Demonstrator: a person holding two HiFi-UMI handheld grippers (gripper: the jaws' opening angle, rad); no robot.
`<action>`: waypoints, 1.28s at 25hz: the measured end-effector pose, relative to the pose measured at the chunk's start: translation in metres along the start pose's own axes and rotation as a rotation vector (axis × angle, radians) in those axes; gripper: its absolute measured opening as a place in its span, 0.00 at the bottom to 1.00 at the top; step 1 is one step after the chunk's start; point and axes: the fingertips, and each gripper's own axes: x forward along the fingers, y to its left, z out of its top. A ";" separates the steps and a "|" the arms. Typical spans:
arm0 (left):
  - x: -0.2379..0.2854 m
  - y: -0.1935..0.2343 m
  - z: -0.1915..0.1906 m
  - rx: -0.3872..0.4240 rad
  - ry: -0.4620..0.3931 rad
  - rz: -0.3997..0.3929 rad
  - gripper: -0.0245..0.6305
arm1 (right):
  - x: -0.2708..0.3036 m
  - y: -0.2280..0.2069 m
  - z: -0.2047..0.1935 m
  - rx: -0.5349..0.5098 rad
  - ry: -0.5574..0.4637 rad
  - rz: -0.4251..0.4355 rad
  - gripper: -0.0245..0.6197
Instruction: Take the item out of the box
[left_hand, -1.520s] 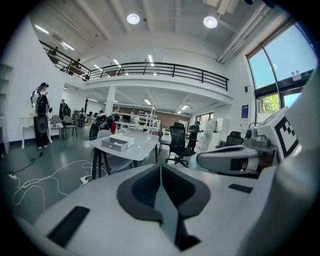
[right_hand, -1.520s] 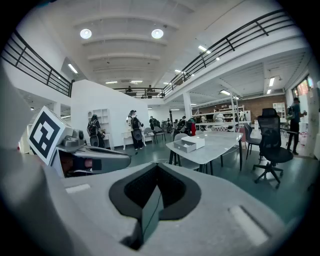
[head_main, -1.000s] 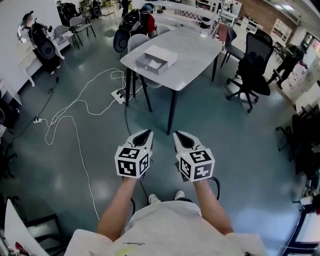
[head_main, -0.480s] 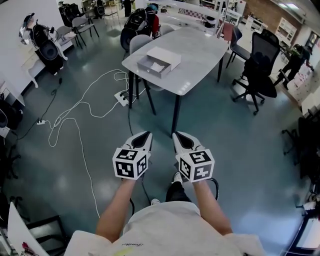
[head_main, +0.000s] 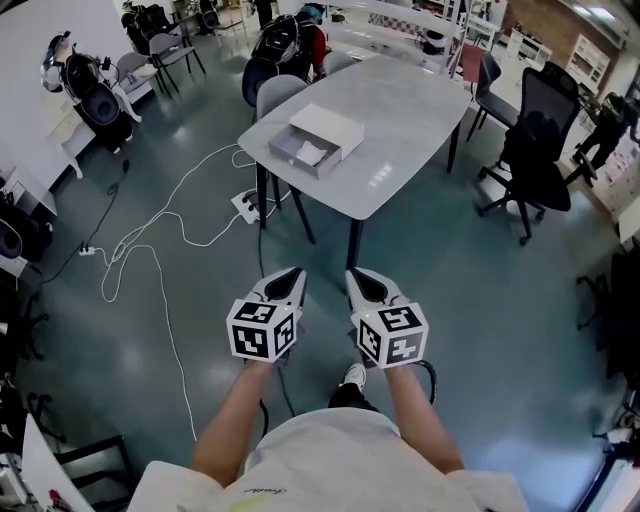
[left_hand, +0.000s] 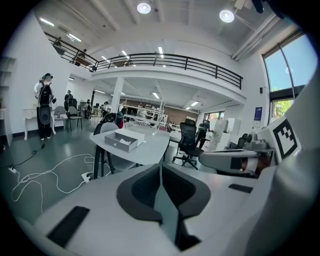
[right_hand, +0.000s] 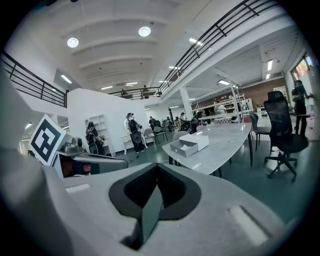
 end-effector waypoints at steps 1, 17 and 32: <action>0.008 0.001 0.005 -0.001 -0.001 0.006 0.07 | 0.005 -0.008 0.004 0.000 0.001 0.005 0.05; 0.109 -0.016 0.061 0.017 -0.006 0.068 0.07 | 0.044 -0.103 0.056 -0.039 -0.008 0.092 0.05; 0.167 0.024 0.079 -0.011 0.004 0.093 0.07 | 0.100 -0.132 0.070 -0.083 0.024 0.137 0.05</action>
